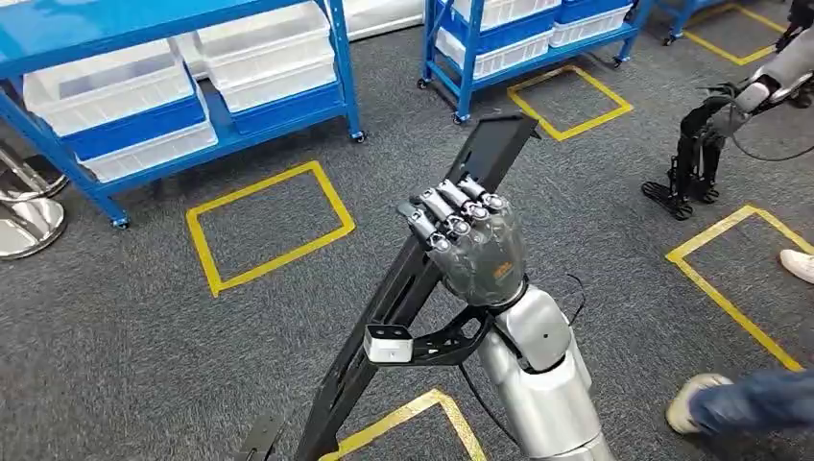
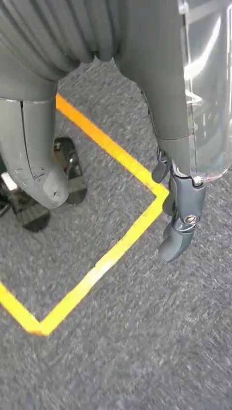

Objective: Take the parts from the cabinet and place them on the table.

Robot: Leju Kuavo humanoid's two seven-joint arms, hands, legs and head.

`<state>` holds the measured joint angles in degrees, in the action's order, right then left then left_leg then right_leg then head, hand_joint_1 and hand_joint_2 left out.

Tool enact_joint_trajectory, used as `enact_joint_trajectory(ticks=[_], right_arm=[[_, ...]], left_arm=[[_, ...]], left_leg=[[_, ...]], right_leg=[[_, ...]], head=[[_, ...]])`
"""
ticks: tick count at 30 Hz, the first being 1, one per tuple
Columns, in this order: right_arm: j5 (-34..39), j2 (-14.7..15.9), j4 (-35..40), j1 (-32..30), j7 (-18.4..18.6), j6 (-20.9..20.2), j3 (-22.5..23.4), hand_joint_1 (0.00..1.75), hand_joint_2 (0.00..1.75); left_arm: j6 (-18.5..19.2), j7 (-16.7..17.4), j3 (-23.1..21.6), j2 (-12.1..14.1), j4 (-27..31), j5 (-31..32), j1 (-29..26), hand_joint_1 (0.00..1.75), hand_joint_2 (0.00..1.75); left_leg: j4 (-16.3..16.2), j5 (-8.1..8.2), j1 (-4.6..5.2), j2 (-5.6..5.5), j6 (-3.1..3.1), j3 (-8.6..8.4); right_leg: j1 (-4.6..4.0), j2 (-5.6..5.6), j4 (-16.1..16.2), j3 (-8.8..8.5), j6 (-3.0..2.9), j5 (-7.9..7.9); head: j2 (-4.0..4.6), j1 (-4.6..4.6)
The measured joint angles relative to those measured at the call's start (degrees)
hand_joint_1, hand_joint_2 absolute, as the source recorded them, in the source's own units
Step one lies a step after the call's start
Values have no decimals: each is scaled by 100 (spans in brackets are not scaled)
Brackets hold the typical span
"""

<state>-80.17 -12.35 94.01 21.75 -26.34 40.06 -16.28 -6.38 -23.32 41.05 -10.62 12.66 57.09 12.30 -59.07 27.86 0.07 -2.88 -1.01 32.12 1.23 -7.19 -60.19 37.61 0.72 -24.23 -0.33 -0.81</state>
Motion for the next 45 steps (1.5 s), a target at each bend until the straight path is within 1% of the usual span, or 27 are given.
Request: enact_joint_trajectory(ticks=[1,3,4,6,7,10,11,12,16,18,19,21,22,24,26,27,31,32,33,34,37,38,40,41,42,43,45], right_arm=[[-28,7,26,7,26,2,0,175,175],[-44,26,41,33,79,0,0,175,175],[-42,29,46,51,112,2,0,175,175],[-42,42,44,38,123,0,0,175,175],[-42,55,44,34,123,0,0,175,175],[-44,77,46,38,123,0,0,175,175],[-57,79,50,50,146,2,-2,175,175],[-72,81,63,61,177,0,-4,175,175],[-136,129,173,38,313,0,-24,175,175],[-136,138,234,27,339,0,-26,175,175],[-138,138,238,27,341,0,-44,175,175],[-138,138,240,1,345,0,-66,175,175],[-142,142,240,-11,348,0,-66,175,175],[-216,158,260,-36,424,0,-66,175,175],[-286,177,308,-38,522,0,-70,175,175],[-313,188,332,-39,562,0,-72,175,175],[-376,267,424,-102,647,0,-81,175,175],[-381,293,455,-111,654,0,-81,175,175],[-381,313,474,-107,658,2,-83,175,175],[-387,324,476,-97,658,2,-83,175,175],[-398,354,476,-141,658,0,-85,175,175],[-402,372,476,-151,658,0,-85,175,175],[-407,391,479,-154,658,2,-85,175,175],[-407,396,494,-153,658,0,-85,175,175],[-407,402,507,-147,658,2,-85,175,175],[-405,402,507,-145,658,2,-92,175,175],[-363,413,542,-157,691,0,-96,175,175]], left_arm=[[-2,2,-2,0,0,11,13,0,175],[-2,15,-9,2,0,53,38,0,175],[-2,20,-11,2,0,64,25,0,175],[-4,28,-11,11,0,64,-4,0,175],[-4,33,-11,13,0,64,-7,0,175],[-4,33,-17,13,0,64,3,0,175],[-4,31,-26,13,0,66,8,0,175],[-15,28,-33,15,0,70,10,0,175],[-57,26,-74,15,0,114,16,0,175],[-74,26,-92,15,0,131,20,0,175],[-79,26,-94,15,0,136,9,0,175],[-79,28,-96,17,0,151,-20,0,175],[-79,28,-96,17,0,151,-26,0,175],[-79,22,-98,15,0,164,-27,0,175],[-85,15,-111,13,0,164,-9,0,175],[-90,15,-111,13,0,162,-2,0,175],[-103,15,-116,-15,0,149,0,0,175],[-103,15,-122,-53,0,147,6,0,175],[-103,13,-127,-52,0,144,14,0,175],[-98,13,-138,-72,0,147,16,0,175],[-98,15,-142,-77,0,147,-35,0,175],[-98,15,-142,-77,0,147,-34,0,175],[-98,15,-146,-85,0,147,-25,0,175],[-98,15,-149,-94,0,147,-19,0,175],[-98,15,-149,-92,0,147,-14,0,175],[-96,18,-149,-92,0,149,-6,0,175],[-63,20,-153,-92,0,164,-18,0,175]], left_leg=[[136,-83,-54,74,-67,-12],[210,-148,-28,214,-148,-44],[206,-155,-9,298,-153,-25],[190,-151,8,439,-158,4],[180,-149,10,532,-161,21],[138,-121,8,707,-140,29],[93,-94,16,770,-110,28],[50,-63,69,801,-69,58],[25,-25,73,1029,5,33],[-255,232,21,553,86,138],[-642,460,6,421,103,301],[-1580,835,-16,346,131,725],[-1723,833,-16,344,128,801],[-1343,465,-16,329,96,632],[-365,-61,-16,133,30,179],[-120,-15,-22,-140,-4,58],[60,-46,13,-1,-57,9],[187,-124,-75,98,-99,-24],[251,-156,-45,152,-122,-50],[261,-166,-33,220,-141,-48],[238,-154,-23,465,-147,-17],[236,-152,-25,538,-143,-15],[204,-122,-44,673,-107,-17],[163,-89,-58,724,-76,-20],[124,-52,-49,772,-31,-10],[50,-17,-6,803,14,11],[61,3,-7,900,50,-14]], right_leg=[[-34,-50,0,3,44,6],[-80,480,-375,190,32,-323],[-80,614,-880,407,41,-603],[-78,673,-1541,683,50,-872],[-77,690,-1635,705,59,-846],[-79,799,-640,92,43,-324],[-98,1044,-100,-212,14,-208],[-182,1226,14,-253,-28,-281],[-145,917,38,-204,-173,-216],[-99,815,49,-210,-225,-186],[-98,757,50,-201,-244,-178],[-109,590,40,-183,-260,-167],[-111,534,33,-178,-260,-166],[-111,373,4,-176,-259,-165],[-105,230,-10,-178,-253,-161],[-108,179,-9,-163,-227,-147],[-50,-44,49,-72,-61,-43],[-72,21,-16,-50,-47,-96],[-118,329,-146,6,-25,-230],[-121,517,-489,168,-13,-476],[-79,666,-1604,663,37,-937],[-59,688,-1607,654,55,-872],[-23,773,-890,243,95,-449],[-14,896,-335,-70,111,-216],[-50,1142,-6,-229,119,-283],[-85,1084,31,-237,30,-251],[-93,958,-5,-208,-37,-270]], head=[[0,2],[0,13],[0,13],[0,15],[0,11],[0,13],[0,13],[0,15],[0,11],[0,9],[0,9],[0,11],[0,9],[0,9],[0,9],[0,11],[0,9],[0,7],[0,18],[0,24],[0,28],[0,26],[0,28],[0,26],[0,28],[0,26],[0,17]])
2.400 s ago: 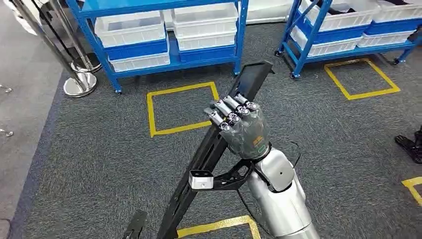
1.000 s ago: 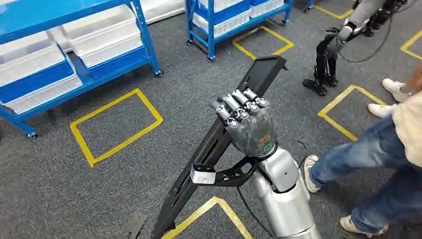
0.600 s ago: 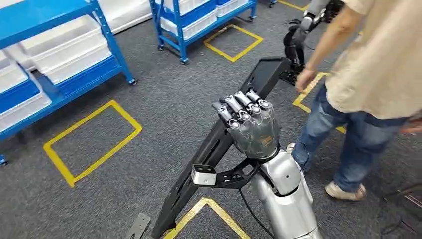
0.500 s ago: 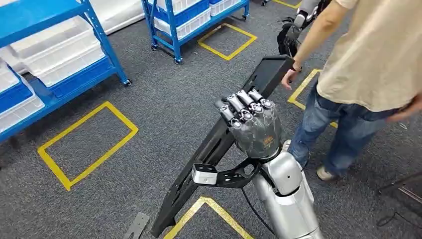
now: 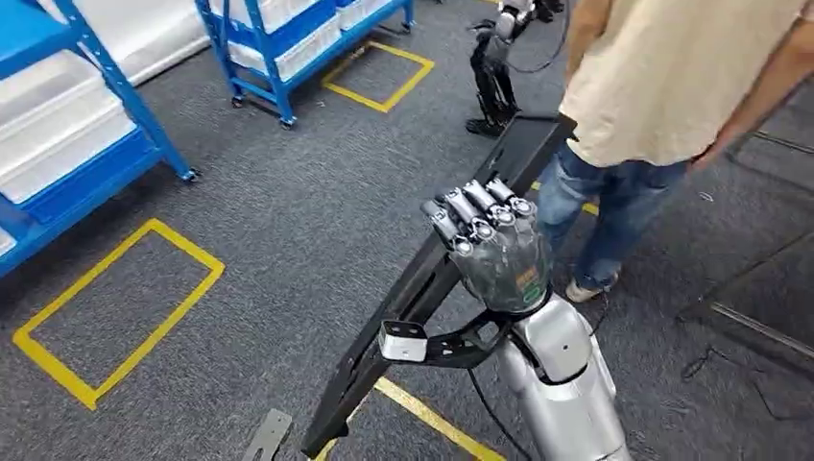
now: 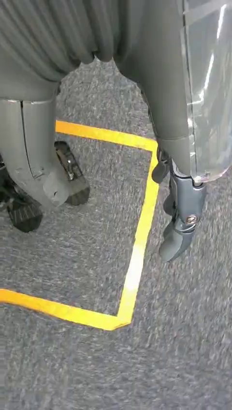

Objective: Take the parts from the cabinet and place them on the table.

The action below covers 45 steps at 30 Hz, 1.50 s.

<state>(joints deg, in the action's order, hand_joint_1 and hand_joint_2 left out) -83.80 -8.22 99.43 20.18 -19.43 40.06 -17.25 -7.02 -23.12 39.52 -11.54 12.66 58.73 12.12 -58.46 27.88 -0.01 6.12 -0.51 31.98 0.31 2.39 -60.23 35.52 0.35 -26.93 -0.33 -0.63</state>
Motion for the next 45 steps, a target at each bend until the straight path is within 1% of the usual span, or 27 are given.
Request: enact_joint_trajectory(ticks=[2,4,6,7,9,11,12,13,17,19,20,22,23,25,28,31,32,33,34,35,36,38,40,42,43,44,45], right_arm=[[35,9,61,-22,7,0,0,175,175],[53,9,110,-24,15,0,0,175,175],[55,9,118,-38,11,0,-4,175,175],[66,9,120,-50,0,0,-4,175,175],[88,9,123,-76,-44,0,-4,175,175],[114,9,140,-87,-68,0,-2,175,175],[116,9,160,-87,-74,0,-2,175,175],[118,9,169,-90,-74,0,-2,175,175],[123,11,180,-157,-101,0,-2,175,175],[123,24,214,-150,-125,2,7,175,175],[125,24,214,-140,-129,2,7,175,175],[125,31,214,-164,-142,0,7,175,175],[125,37,214,-173,-142,0,7,175,175],[116,46,214,-173,-142,0,9,175,175],[116,48,214,-173,-142,0,9,175,175],[116,48,214,-172,-140,0,9,175,175],[116,50,217,-168,-142,0,9,175,175],[125,57,221,-165,-144,0,13,175,175],[125,61,221,-167,-149,0,18,175,175],[125,61,228,-166,-147,0,17,175,175],[125,61,238,-158,-147,2,18,175,175],[109,59,238,-142,-140,0,17,175,175],[103,61,238,-153,-105,0,17,175,175],[62,77,236,-159,-83,0,18,175,175],[44,85,238,-157,-72,0,17,175,175],[24,88,238,-157,-53,0,17,175,175],[22,88,238,-158,-33,0,15,175,175]], left_arm=[[2,0,-9,-6,0,0,2,0,175],[-11,0,-20,-7,0,0,3,0,175],[-11,11,-24,-7,0,0,-30,0,175],[-13,15,-26,-7,0,0,-52,0,175],[-17,17,-26,-4,0,-2,-71,0,175],[-17,17,-28,-4,0,-4,-64,0,175],[-17,19,-31,-2,0,-4,-63,0,175],[-17,33,-31,15,0,-4,-64,0,175],[-24,46,-39,9,0,-2,-65,0,175],[-24,37,-50,-24,0,0,-51,0,175],[-24,37,-55,-31,0,2,-51,0,175],[-24,39,-59,-33,0,2,-78,0,175],[-22,46,-61,-35,0,2,-83,0,175],[-22,48,-70,-44,0,2,-80,0,175],[-22,48,-72,-44,0,2,-79,0,175],[-22,48,-79,-55,0,2,-74,0,175],[-22,48,-83,-61,0,0,-65,0,175],[-26,48,-85,-59,0,-4,-49,0,175],[-26,48,-85,-61,0,-2,-44,0,175],[-26,48,-87,-66,0,-2,-33,0,175],[-26,44,-87,-66,0,0,-20,0,175],[-24,39,-90,-66,0,2,-24,0,175],[-24,42,-90,-66,0,2,-47,0,175],[-24,41,-90,-66,0,2,-53,0,175],[-26,42,-90,-63,0,2,-46,0,175],[-26,42,-90,-61,0,2,-37,0,175],[-26,41,-90,-59,0,2,-36,0,175]], left_leg=[[-20,47,-24,77,59,-11],[-405,358,-63,-385,103,129],[-1327,782,-61,-532,113,548],[-1711,873,-61,-551,106,744],[-1645,636,-55,-566,54,770],[-757,76,-24,-684,-52,420],[-319,-126,-6,-860,-102,245],[-173,-73,-25,-1151,-150,158],[34,-105,2,-933,-161,82],[202,-191,-51,-778,-192,19],[203,-197,-43,-698,-218,20],[186,-179,-42,-533,-220,25],[179,-174,-45,-448,-216,30],[154,-151,-59,-312,-189,30],[152,-150,-60,-308,-188,30],[119,-123,-74,-241,-162,27],[39,-65,-74,-163,-102,27],[-11,-28,-35,-16,3,28],[-6,-22,-45,50,33,9],[-10,22,-56,47,74,20],[-158,173,-87,-208,96,66],[-976,644,-95,-496,112,404],[-1724,879,-95,-560,116,753],[-1601,626,-95,-569,87,713],[-1134,335,-94,-595,56,498],[-533,32,-95,-704,14,223],[-198,12,-101,-986,-24,90]], right_leg=[[12,-120,26,-10,-85,28],[33,-209,28,-7,-133,39],[20,-341,23,-5,-162,44],[3,-424,18,-5,-164,43],[-15,-582,8,-10,-164,43],[-20,-739,1,-15,-163,43],[-14,-795,1,-15,-162,44],[-11,-851,2,8,-140,57],[39,-1114,81,67,5,149],[-23,-570,-160,157,35,-92],[-9,-421,-538,328,54,-323],[24,-315,-1336,693,95,-664],[51,-296,-1531,786,123,-678],[101,-238,-1199,602,176,-391],[102,-235,-1176,588,178,-377],[117,-155,-655,296,200,-112],[117,97,38,-53,208,39],[38,-9,20,-17,69,15],[45,-87,32,-9,29,30],[66,-144,66,-34,-24,61],[79,-180,79,-32,-49,76],[82,-282,78,-19,-94,92],[64,-411,70,-7,-105,97],[57,-558,53,-5,-105,98],[55,-643,36,-7,-105,98],[55,-726,20,-8,-103,98],[76,-770,17,5,-95,103]], head=[[0,2],[0,0],[0,0],[0,2],[0,2],[0,2],[0,2],[0,7],[0,7],[0,29],[0,22],[0,24],[0,24],[0,24],[0,24],[0,26],[0,26],[0,15],[0,20],[0,15],[0,18],[0,18],[0,17],[0,18],[0,18],[0,18],[0,18]])
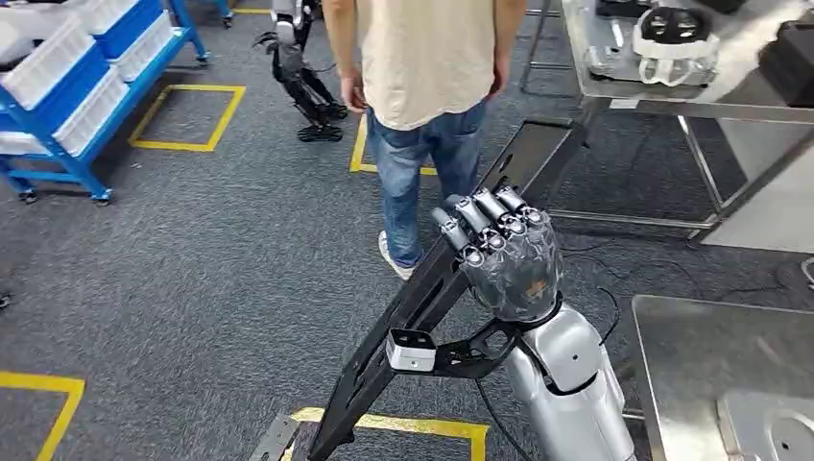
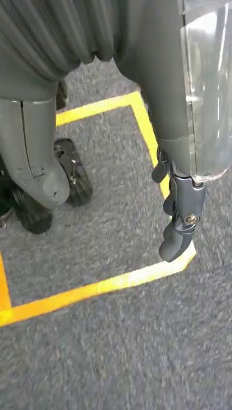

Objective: Take the parts from the cabinet and place them on the table.

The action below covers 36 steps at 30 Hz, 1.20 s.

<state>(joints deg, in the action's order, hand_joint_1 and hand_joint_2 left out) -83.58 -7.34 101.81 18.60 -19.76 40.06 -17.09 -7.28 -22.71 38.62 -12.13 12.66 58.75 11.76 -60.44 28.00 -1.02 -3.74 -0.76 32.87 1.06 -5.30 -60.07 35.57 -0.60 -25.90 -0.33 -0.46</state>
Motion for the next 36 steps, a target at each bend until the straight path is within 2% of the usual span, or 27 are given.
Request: enact_joint_trajectory(ticks=[1,4,5,6,7,8,9,11,12,13,15,16,17,20,21,22,23,24,26,27,28,30,31,32,33,34,36], right_arm=[[-2,4,2,14,20,0,0,175,175],[-4,26,9,-2,85,0,-11,175,175],[-4,35,9,-3,94,2,-11,175,175],[-9,57,11,-7,105,2,-13,175,175],[-13,74,20,10,114,2,-13,175,175],[-13,74,24,17,120,2,-13,175,175],[-13,79,24,11,133,2,-13,175,175],[4,109,22,-1,164,2,-13,175,175],[11,122,22,-5,168,2,-13,175,175],[15,140,24,-5,168,2,-13,175,175],[15,146,24,5,168,2,-13,175,175],[13,148,24,8,168,2,-13,175,175],[0,151,24,19,168,2,-13,175,175],[20,160,24,28,179,2,-13,175,175],[28,160,26,34,179,2,-13,175,175],[28,160,28,34,177,2,-15,175,175],[31,160,26,60,177,0,-15,175,175],[31,157,26,69,173,0,-24,175,175],[26,157,24,67,168,0,-39,175,175],[17,160,24,64,168,0,-42,175,175],[15,160,24,62,166,0,-42,175,175],[15,160,24,63,166,0,-42,175,175],[17,160,24,64,168,0,-42,175,175],[17,160,24,65,166,0,-40,175,175],[13,157,24,82,166,-2,-42,175,175],[15,157,26,81,164,0,-42,175,175],[15,160,26,76,155,0,-39,175,175]], left_arm=[[0,-4,-2,4,0,0,-1,0,175],[-4,-4,-4,4,0,0,-11,0,175],[-7,-4,-7,2,0,0,-7,0,175],[-9,-4,-9,-18,0,4,2,0,175],[-9,-7,-11,-20,0,4,6,0,175],[-7,-7,-11,-20,0,4,-6,0,175],[-7,-4,-11,-17,0,4,-29,0,175],[-7,-7,-11,-18,0,2,-53,0,175],[-9,-7,-11,-17,0,0,-52,0,175],[-11,-7,-11,-20,0,0,-46,0,175],[-15,-7,-11,-22,0,-2,-35,0,175],[-15,-7,-11,-20,0,-4,-30,0,175],[-17,-9,-9,-18,0,-4,-22,0,175],[-15,-11,-9,-20,0,-17,-9,0,175],[-15,-11,-9,-22,0,-17,5,0,175],[-15,-11,-9,-20,0,-20,16,0,175],[-15,-11,-9,-20,0,-26,27,0,175],[-15,-11,-9,-20,0,-39,20,0,175],[-15,-7,-9,-17,0,-46,-14,0,175],[-15,2,-9,-18,0,-46,-33,0,175],[-15,7,-9,-13,0,-46,-43,0,175],[-24,7,-9,-7,0,-48,-38,0,175],[-35,7,-9,-4,0,-52,-36,0,175],[-37,7,-9,9,0,-55,-35,0,175],[-48,7,-9,11,0,-57,-37,0,175],[-50,7,-9,11,0,-59,-51,0,175],[-55,9,-9,15,0,-63,-44,0,175]], left_leg=[[106,-5,-15,-98,2,-36],[118,-3,36,29,-14,-45],[171,-40,20,81,-52,-57],[256,-99,-30,193,-109,-77],[280,-121,-17,250,-153,-77],[280,-126,-3,327,-162,-67],[276,-126,6,406,-163,-60],[266,-125,10,568,-163,-38],[256,-123,10,637,-161,-32],[244,-111,9,707,-155,-31],[209,-74,9,812,-124,-46],[210,-61,17,877,-94,-55],[198,-53,52,908,-68,-50],[219,-54,56,1053,23,-89],[209,-29,56,1097,63,-99],[143,57,16,931,90,-77],[-98,246,10,655,106,20],[-567,504,9,508,115,227],[-1382,823,8,434,136,602],[-1551,799,8,426,140,688],[-1452,671,8,419,129,645],[-568,129,6,368,83,250],[-72,-89,-3,215,53,30],[42,24,-21,-80,30,-24],[149,-3,-27,-92,36,-52],[126,-12,5,-42,26,-35],[146,-44,11,70,-29,-40]], right_leg=[[-38,-71,-30,41,53,17],[43,-232,40,97,175,98],[13,-293,61,105,217,122],[14,-57,15,118,235,67],[-17,257,-188,211,249,-118],[-15,398,-585,388,258,-362],[-14,455,-1041,588,272,-583],[-8,491,-1606,838,297,-746],[-6,506,-1540,794,304,-645],[-4,537,-1222,611,302,-439],[-7,706,-218,30,274,5],[-60,911,62,-94,211,-113],[-83,960,85,-82,203,-30],[-105,763,73,-42,134,-24],[-59,699,127,-62,75,12],[-35,670,152,-81,46,31],[-24,616,162,-72,4,53],[-24,561,161,-57,-19,62],[-35,424,147,-36,-28,68],[-38,337,130,-31,-28,68],[-38,270,119,-30,-27,68],[-36,106,89,-32,-23,66],[-34,37,71,-29,-11,61],[-40,-3,64,-2,26,70],[-46,-89,24,52,69,80],[4,-129,39,81,118,113],[0,-259,85,103,206,158]], head=[[0,2],[0,-4],[0,0],[0,0],[0,9],[0,4],[0,4],[0,4],[0,7],[0,6],[0,6],[0,2],[0,9],[0,0],[0,2],[0,2],[0,0],[0,-2],[0,0],[0,-2],[0,0],[0,-2],[0,-2],[0,2],[0,0],[0,2],[0,0]])
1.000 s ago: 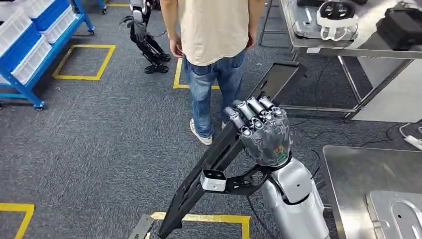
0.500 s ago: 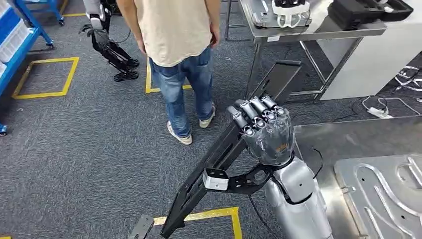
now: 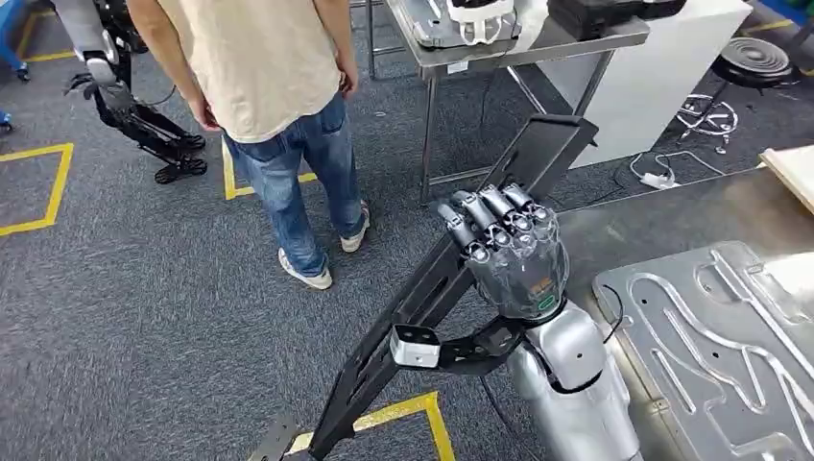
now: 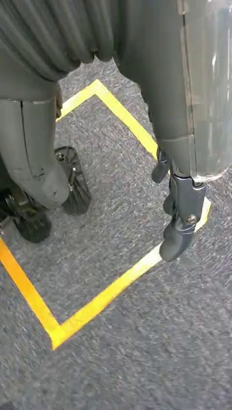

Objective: Take the parts from the cabinet and place them on the table.

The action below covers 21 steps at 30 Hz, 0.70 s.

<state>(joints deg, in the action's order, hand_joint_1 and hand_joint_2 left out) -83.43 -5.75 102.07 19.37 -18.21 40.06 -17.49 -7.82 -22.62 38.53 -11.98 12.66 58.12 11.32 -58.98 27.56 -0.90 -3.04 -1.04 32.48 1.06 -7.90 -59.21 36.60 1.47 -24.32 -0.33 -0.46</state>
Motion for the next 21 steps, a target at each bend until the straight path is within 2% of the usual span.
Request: enact_joint_trajectory(ticks=[1,2,3,4,5,6,7,8,9,10,11,12,13,15,16,17,18,19,21], right_arm=[[0,0,0,-6,-7,0,0,175,175],[4,0,2,6,-7,2,0,175,175],[4,0,2,15,-7,0,0,175,175],[7,0,2,18,-7,0,0,175,175],[7,2,0,11,-7,0,0,175,175],[11,4,0,-1,-7,0,0,175,175],[11,6,-2,-4,-7,0,0,175,175],[11,7,-2,-4,-7,0,0,175,175],[11,7,-2,-3,-7,0,0,175,175],[11,7,0,-2,-15,0,0,175,175],[11,7,0,3,-28,0,0,175,175],[11,4,0,8,-39,0,0,175,175],[11,4,0,11,-42,0,0,175,175],[11,7,0,5,-55,0,0,175,175],[11,7,0,6,-57,0,0,175,175],[11,0,0,0,-57,0,0,175,175],[11,0,0,19,-59,0,2,175,175],[11,0,-2,26,-61,0,0,175,175],[11,0,-9,24,-66,-2,0,175,175]], left_arm=[[0,-2,0,-7,0,0,16,0,175],[0,-4,0,-4,0,0,25,0,175],[-2,-7,0,-4,0,0,24,0,175],[-2,-7,0,-4,0,0,10,0,175],[-2,-7,0,2,0,-2,-7,0,175],[-2,-7,2,7,0,-2,-17,0,175],[-2,-6,2,7,0,-2,-17,0,175],[-2,-7,2,7,0,0,-11,0,175],[0,-7,0,7,0,2,-4,0,175],[2,-4,0,4,0,7,0,0,175],[2,-4,-2,4,0,11,2,0,175],[2,-4,-2,6,0,11,3,0,175],[4,-4,-2,7,0,13,6,0,175],[4,-4,-2,4,0,11,13,0,175],[4,-4,-2,4,0,11,24,0,175],[4,-4,-4,4,0,11,33,0,175],[4,-7,-4,4,0,13,43,0,175],[4,-7,-4,4,0,11,40,0,175],[6,-7,-4,4,0,11,20,0,175]], left_leg=[[56,-47,-51,80,-64,-9],[71,-59,-40,129,-83,-13],[77,-66,-32,206,-122,-8],[74,-65,-18,285,-125,0],[72,-62,-13,357,-130,7],[69,-61,-12,446,-130,16],[68,-61,-12,516,-129,19],[66,-56,-12,592,-128,18],[64,-45,-12,657,-116,7],[62,-32,-12,707,-100,-10],[61,-13,0,764,-71,-33],[41,5,54,796,-41,-22],[43,5,50,846,-27,-26],[60,12,60,968,28,-57],[51,32,58,1012,58,-70],[-6,114,17,867,92,-47],[-252,300,12,562,110,47],[-699,548,11,446,118,246],[-1441,851,11,372,141,595]], right_leg=[[2,142,-37,14,13,-39],[-33,400,-135,55,35,-133],[-32,620,-486,207,55,-380],[-26,707,-949,412,71,-630],[-24,742,-1365,599,83,-807],[-20,756,-1693,744,97,-893],[-16,764,-1736,752,99,-857],[-15,779,-1510,621,97,-691],[-16,808,-1074,366,83,-456],[-23,890,-548,67,59,-226],[-53,1140,-47,-184,16,-152],[-133,1240,18,-215,-19,-189],[-126,1140,13,-189,-63,-169],[-139,1010,7,-156,-100,-167],[-96,957,44,-161,-143,-142],[-62,914,71,-189,-170,-122],[-49,859,77,-186,-211,-108],[-48,800,76,-173,-230,-104],[-56,682,67,-162,-237,-100]], head=[[0,0],[0,13],[0,15],[0,18],[0,15],[0,17],[0,18],[0,17],[0,17],[0,17],[0,17],[0,20],[0,13],[0,15],[0,13],[0,15],[0,13],[0,13],[0,15]])
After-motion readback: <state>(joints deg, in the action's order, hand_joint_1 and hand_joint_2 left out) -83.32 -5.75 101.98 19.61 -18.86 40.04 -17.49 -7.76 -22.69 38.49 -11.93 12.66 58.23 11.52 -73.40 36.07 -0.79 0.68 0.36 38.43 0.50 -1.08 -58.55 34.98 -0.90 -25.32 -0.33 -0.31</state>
